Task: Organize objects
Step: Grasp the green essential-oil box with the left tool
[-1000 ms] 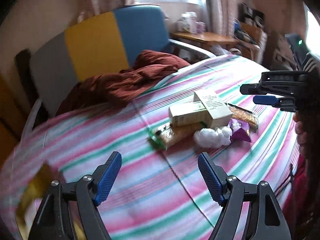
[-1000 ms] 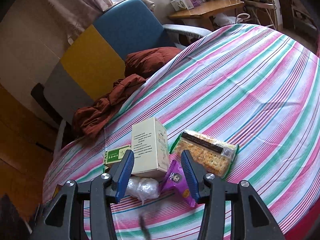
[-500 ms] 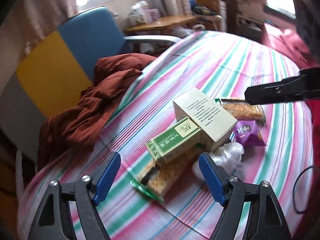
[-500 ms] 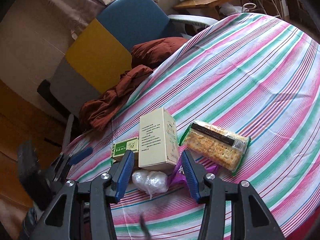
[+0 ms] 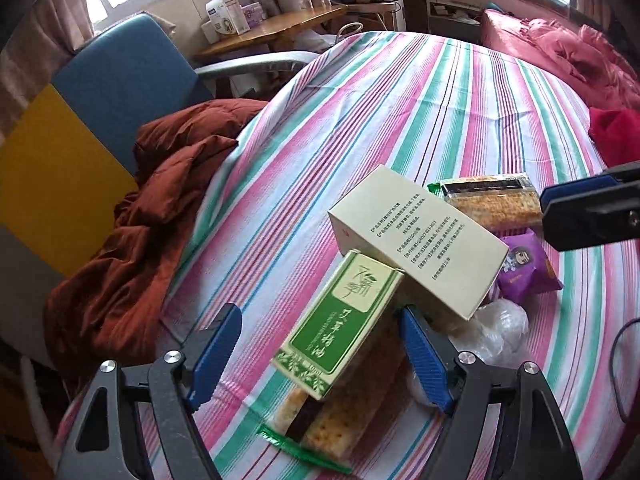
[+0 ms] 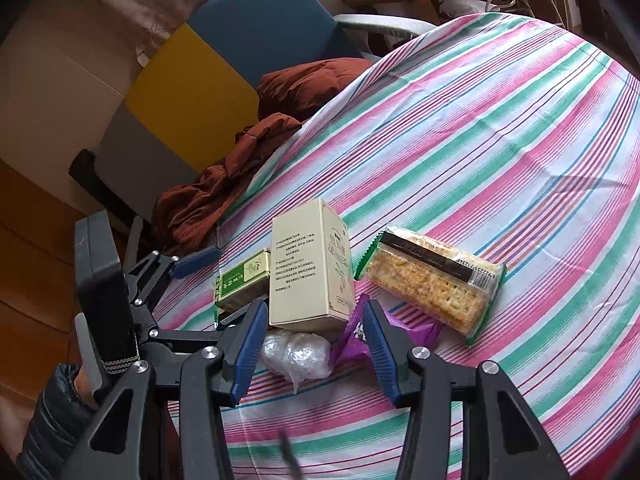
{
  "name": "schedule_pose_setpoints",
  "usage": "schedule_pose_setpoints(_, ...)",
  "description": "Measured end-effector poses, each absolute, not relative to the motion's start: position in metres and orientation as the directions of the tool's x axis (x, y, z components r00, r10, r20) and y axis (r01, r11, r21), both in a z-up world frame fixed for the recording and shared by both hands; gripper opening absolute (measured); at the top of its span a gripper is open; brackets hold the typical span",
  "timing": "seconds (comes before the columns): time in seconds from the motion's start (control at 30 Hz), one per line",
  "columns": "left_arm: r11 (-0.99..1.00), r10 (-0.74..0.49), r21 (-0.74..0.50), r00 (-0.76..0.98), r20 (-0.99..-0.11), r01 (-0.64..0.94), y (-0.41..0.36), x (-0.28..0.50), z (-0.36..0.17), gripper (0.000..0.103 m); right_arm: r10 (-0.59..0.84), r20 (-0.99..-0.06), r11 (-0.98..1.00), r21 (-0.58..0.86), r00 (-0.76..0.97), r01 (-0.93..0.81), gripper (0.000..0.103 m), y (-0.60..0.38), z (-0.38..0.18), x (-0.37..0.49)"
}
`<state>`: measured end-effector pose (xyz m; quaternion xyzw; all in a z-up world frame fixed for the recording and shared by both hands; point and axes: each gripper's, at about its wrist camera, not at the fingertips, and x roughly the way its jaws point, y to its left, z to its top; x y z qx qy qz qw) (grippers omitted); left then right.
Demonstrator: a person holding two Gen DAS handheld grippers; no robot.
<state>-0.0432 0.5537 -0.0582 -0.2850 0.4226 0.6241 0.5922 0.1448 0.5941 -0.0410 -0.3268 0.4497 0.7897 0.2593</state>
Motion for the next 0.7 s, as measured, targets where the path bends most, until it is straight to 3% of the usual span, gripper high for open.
schedule_pose_setpoints(0.03, 0.058, 0.492, 0.161, -0.112, -0.863, -0.985, 0.553, -0.044, -0.059, 0.069, 0.117, -0.750, -0.460, 0.540, -0.651, -0.705, 0.050, 0.594, -0.041, 0.145)
schedule_pose_setpoints(0.07, 0.059, 0.483, 0.135, -0.090, -0.871, -0.989, 0.553, -0.044, -0.060, 0.050, 0.119, -0.751, -0.461, 0.537, -0.649, -0.706, 0.050, 0.594, -0.041, 0.145)
schedule_pose_setpoints(0.13, 0.030, 0.491, 0.154, -0.120, -0.863, -0.988, 0.549, -0.042, -0.058, 0.034, 0.122, -0.755, -0.463, 0.532, -0.645, -0.709, 0.050, 0.594, -0.042, 0.145)
schedule_pose_setpoints(0.4, -0.280, 0.543, -0.044, -0.120, -0.831, -0.959, 0.489, -0.049, -0.035, 0.034, 0.132, -0.774, -0.472, 0.500, -0.620, -0.725, 0.050, 0.594, -0.044, 0.142)
schedule_pose_setpoints(0.7, -0.526, 0.466, -0.106, -0.181, -0.866, -0.844, 0.405, -0.002, -0.061, 0.034, 0.129, -0.809, -0.525, 0.434, -0.573, -0.732, 0.050, 0.584, -0.048, 0.129)
